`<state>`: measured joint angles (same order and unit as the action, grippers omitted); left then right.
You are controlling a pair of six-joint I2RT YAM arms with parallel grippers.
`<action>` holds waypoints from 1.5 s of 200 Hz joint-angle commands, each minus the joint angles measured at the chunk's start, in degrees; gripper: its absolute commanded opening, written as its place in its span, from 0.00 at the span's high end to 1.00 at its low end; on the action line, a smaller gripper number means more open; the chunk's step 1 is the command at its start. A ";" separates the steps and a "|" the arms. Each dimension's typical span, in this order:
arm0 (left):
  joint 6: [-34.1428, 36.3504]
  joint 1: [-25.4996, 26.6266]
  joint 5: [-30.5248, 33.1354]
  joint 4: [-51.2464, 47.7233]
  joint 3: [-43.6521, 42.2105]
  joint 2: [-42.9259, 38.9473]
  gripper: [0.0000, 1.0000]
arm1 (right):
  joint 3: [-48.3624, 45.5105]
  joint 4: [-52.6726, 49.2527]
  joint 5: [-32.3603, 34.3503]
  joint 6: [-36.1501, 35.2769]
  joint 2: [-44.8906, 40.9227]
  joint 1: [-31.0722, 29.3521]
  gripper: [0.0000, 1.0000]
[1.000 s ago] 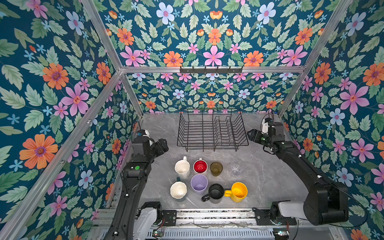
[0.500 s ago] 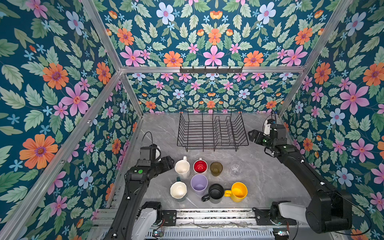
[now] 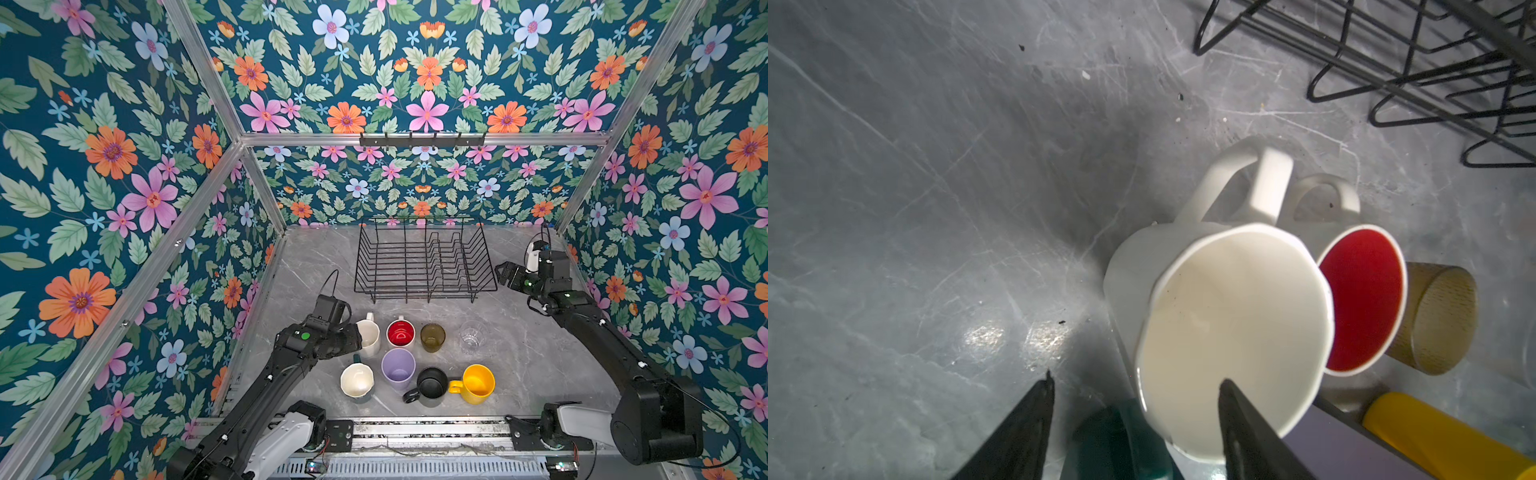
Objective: Load the cups into the dish rack
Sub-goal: 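Close the left gripper on the rim of the white mug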
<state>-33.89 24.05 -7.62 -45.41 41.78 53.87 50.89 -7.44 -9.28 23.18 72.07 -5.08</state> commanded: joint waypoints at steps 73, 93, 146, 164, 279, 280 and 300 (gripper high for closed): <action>-3.89 2.34 3.13 4.63 -1.41 3.96 0.51 | -1.27 1.47 -0.03 0.55 -0.55 -0.07 0.06; -4.64 2.34 3.54 5.94 -2.13 3.95 0.56 | -1.59 1.97 0.29 0.55 -0.44 -0.10 0.06; -5.98 2.34 3.18 7.96 -2.84 4.90 0.62 | -1.63 2.00 -0.01 0.30 0.33 -0.10 0.06; -6.10 2.36 2.87 8.43 -3.00 5.42 0.66 | -1.67 2.07 -0.31 0.23 0.52 -0.09 0.06; -6.41 2.31 3.94 6.88 -2.47 3.48 1.00 | -1.33 2.35 -1.07 0.67 0.91 -0.10 0.06; -6.43 2.31 3.94 6.85 -2.39 3.41 1.00 | -1.33 2.39 -1.08 0.66 0.94 -0.10 0.06; -6.07 2.31 4.08 5.83 -1.42 2.23 1.00 | -1.24 2.20 -1.10 0.70 0.55 -0.10 0.06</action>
<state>-40.21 26.35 -4.03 -39.97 39.00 57.34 49.23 -6.17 -10.02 23.59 73.10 -5.13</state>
